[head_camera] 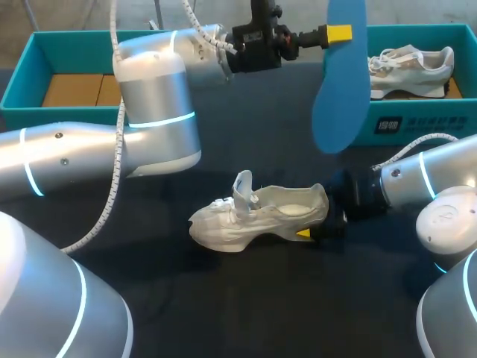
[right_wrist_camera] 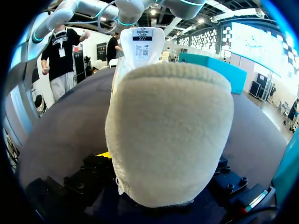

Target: Take the shoe out of the shoebox, open the shoe tongue, remove and reinsert the insole, then place the shoe into the shoebox

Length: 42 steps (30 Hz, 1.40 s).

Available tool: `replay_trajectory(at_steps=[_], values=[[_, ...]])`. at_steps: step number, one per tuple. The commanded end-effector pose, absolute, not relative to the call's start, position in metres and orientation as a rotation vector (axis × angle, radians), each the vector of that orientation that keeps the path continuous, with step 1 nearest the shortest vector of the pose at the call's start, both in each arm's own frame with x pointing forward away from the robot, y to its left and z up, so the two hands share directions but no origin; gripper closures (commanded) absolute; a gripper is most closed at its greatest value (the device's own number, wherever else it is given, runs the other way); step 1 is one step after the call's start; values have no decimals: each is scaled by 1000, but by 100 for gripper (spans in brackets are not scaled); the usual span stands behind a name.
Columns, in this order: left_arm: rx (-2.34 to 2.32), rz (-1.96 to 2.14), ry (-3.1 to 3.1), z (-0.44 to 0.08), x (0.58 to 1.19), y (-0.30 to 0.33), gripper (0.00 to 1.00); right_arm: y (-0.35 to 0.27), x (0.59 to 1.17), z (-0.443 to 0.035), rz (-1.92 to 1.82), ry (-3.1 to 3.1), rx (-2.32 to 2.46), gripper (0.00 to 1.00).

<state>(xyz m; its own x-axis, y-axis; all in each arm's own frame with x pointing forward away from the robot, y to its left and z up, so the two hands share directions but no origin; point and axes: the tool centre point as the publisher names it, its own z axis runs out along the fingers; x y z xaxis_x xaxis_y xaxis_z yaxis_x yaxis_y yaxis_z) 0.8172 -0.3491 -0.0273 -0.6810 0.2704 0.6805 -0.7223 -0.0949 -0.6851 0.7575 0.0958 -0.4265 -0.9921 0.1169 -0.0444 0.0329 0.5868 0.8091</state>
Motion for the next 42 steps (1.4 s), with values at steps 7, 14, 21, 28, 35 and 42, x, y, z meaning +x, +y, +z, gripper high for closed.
replay_trajectory(at_steps=[7,14,21,28,35,42], values=[[525,1809,-1524,-9,799,-346,100,96,758,-429,1376,2717,129,100],[520,1770,-1536,21,765,-348,100,96,758,-429,1376,2717,129,100],[560,1765,-1567,32,744,-340,100,96,758,-429,1376,2717,129,100],[608,1765,-1587,32,733,-329,100,96,758,-429,1376,2717,129,100],[634,1773,-1593,31,725,-318,100,96,758,-429,1376,2717,129,100],[670,1766,-1588,32,714,-313,100,96,758,-429,1376,2717,129,100]])
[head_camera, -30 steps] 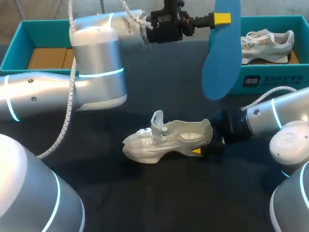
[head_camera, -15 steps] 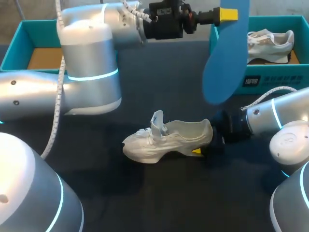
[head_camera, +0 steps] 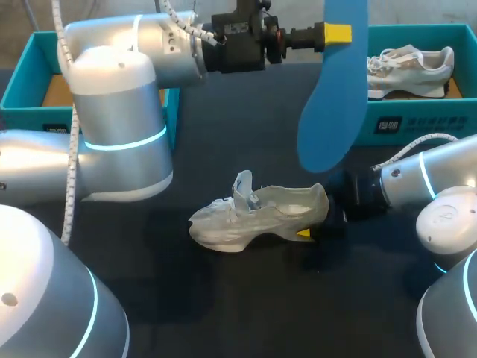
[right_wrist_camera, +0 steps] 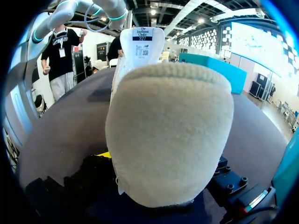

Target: Take the shoe out of the shoebox, open the shoe tongue, remove and reinsert the insole, then place the shoe into the shoebox

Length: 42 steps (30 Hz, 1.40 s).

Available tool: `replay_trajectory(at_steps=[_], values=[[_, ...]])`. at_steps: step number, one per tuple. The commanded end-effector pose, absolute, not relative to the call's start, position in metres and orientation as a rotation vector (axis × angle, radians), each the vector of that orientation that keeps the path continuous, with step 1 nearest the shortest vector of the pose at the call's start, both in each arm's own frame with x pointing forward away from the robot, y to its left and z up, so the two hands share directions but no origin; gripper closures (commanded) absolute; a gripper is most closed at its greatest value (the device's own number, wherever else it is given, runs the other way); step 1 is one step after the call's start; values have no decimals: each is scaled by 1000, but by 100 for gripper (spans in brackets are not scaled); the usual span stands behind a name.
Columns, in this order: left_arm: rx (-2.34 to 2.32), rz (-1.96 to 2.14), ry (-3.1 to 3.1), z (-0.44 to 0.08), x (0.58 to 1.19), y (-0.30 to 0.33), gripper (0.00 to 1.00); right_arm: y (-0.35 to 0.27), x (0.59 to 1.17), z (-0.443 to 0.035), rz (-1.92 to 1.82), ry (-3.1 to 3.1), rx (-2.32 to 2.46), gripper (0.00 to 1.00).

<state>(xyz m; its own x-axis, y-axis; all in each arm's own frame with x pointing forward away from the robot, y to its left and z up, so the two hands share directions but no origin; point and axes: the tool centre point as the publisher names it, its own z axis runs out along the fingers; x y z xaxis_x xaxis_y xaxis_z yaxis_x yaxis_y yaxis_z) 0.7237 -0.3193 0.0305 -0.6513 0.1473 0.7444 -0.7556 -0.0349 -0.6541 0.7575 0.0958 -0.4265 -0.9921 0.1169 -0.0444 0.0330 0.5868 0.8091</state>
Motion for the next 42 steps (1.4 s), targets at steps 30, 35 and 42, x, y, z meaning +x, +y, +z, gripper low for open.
replay_trajectory(at_steps=[30,35,42], values=[[688,1759,-1559,14,687,-299,100,96,758,-429,1376,2717,129,100],[680,1780,-1557,19,681,-293,100,96,758,-429,1376,2717,129,100],[684,1792,-1568,23,677,-283,100,96,758,-429,1376,2717,129,100]])
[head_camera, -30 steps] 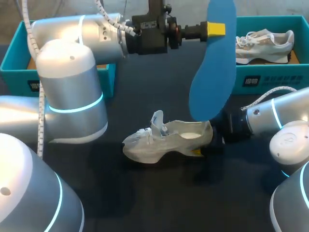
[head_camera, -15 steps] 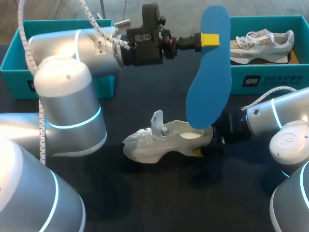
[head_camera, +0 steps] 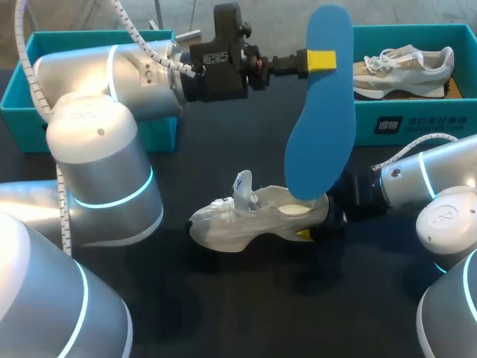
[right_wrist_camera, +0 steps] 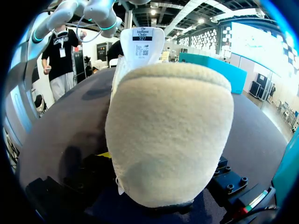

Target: Take the shoe out of the shoebox, open the shoe tongue, remove and reinsert the insole, then place the shoe into the shoebox

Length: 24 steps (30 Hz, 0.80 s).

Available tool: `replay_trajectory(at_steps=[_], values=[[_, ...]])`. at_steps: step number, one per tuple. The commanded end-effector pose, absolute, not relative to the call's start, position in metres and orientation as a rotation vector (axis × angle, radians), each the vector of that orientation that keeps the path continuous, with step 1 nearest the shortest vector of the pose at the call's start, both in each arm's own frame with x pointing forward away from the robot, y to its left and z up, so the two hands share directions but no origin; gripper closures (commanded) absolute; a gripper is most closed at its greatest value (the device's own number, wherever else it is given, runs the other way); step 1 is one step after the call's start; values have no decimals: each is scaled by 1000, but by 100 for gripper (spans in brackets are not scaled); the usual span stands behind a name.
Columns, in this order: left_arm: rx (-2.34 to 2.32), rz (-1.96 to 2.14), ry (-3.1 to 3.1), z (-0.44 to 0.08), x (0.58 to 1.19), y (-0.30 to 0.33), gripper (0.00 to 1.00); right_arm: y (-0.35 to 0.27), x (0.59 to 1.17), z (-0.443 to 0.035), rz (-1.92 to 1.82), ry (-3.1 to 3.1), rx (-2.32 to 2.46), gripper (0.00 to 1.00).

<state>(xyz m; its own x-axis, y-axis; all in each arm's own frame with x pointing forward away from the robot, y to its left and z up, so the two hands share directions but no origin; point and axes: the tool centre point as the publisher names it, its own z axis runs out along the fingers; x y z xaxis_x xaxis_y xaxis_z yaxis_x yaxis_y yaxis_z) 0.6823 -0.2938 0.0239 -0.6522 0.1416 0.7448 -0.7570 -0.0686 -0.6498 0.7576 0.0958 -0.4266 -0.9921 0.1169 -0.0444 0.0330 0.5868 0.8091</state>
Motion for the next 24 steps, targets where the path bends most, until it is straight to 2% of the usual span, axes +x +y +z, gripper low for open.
replay_trajectory(at_steps=[1,24], values=[[685,1793,-1568,23,676,-283,100,96,758,-429,1376,2717,129,100],[676,1792,-1567,17,676,-279,100,96,758,-429,1376,2717,129,100]])
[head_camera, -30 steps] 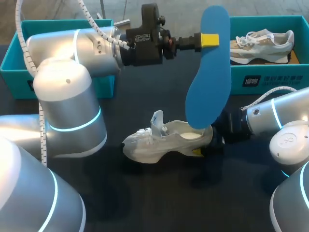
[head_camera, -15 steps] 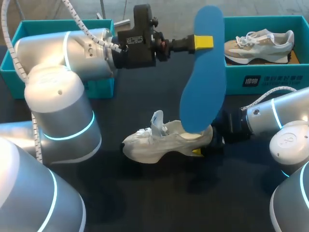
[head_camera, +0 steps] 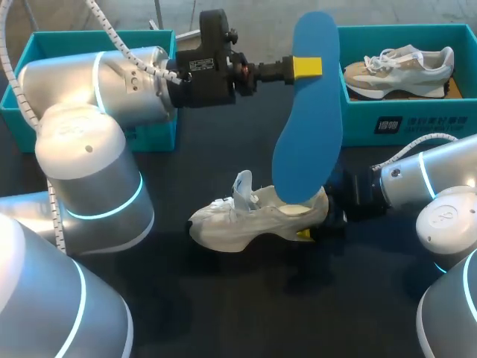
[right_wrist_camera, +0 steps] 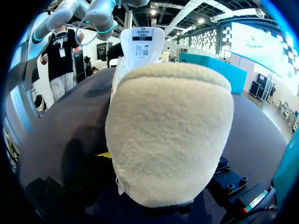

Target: Take the shoe out of the shoebox, open the shoe tongue, remove and reinsert the insole, then place the shoe into the shoebox

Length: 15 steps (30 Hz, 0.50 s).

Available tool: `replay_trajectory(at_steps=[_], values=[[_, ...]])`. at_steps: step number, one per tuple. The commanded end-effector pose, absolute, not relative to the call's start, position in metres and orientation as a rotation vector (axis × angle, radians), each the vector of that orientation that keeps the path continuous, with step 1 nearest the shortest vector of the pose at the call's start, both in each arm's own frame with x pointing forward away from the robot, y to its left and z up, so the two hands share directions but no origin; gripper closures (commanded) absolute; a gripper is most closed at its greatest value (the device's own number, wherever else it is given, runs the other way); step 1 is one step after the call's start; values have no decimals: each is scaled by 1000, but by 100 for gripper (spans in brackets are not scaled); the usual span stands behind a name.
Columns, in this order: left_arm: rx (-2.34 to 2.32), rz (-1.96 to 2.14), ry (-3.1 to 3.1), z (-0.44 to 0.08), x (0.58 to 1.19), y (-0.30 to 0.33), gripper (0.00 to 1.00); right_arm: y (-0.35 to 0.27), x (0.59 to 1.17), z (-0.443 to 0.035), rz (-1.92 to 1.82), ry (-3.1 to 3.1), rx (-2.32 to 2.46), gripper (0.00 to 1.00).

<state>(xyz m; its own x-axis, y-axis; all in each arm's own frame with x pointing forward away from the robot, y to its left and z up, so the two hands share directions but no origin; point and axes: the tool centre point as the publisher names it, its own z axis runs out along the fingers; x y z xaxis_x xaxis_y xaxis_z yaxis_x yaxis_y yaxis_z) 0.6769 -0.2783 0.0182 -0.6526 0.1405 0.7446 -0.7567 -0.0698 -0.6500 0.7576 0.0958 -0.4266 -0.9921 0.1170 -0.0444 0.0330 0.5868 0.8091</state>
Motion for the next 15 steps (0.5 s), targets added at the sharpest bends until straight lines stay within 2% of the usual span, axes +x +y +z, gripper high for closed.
replay_trajectory(at_steps=[1,4,7,8,9,15], values=[[676,1792,-1567,17,676,-279,100,96,758,-429,1376,2717,129,100],[676,1792,-1567,17,676,-279,100,96,758,-429,1376,2717,129,100],[676,1792,-1567,17,676,-279,100,96,758,-429,1376,2717,129,36],[676,1792,-1567,17,676,-279,100,96,758,-429,1376,2717,129,6],[676,1792,-1567,17,676,-279,100,96,758,-429,1376,2717,129,0],[676,1792,-1567,17,676,-279,100,96,758,-429,1376,2717,129,0]])
